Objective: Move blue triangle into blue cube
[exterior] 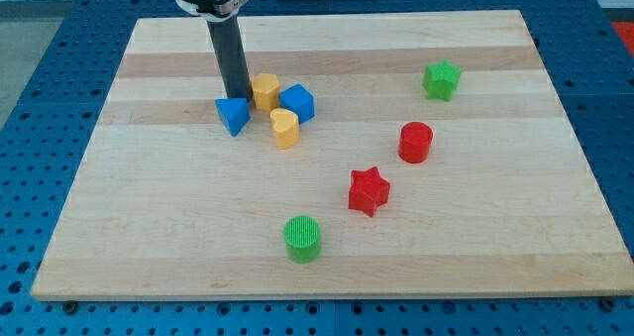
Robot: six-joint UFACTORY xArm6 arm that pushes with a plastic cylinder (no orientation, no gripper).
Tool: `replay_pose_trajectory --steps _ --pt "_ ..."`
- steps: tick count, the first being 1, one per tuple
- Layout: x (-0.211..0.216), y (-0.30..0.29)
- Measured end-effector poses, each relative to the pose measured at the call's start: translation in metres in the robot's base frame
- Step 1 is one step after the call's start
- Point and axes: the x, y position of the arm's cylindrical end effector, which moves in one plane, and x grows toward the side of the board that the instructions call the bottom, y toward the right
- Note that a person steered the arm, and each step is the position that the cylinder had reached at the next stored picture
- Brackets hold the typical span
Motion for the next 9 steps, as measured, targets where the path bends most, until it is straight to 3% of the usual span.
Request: replay_pose_trajectory --steps 1,3,4,8,9 --pt "0.0 -0.004" --pt "0.0 -0.082" --pt "0.007 -0.092" --pt "0.017 -0.072" --pt "0.042 -0.072"
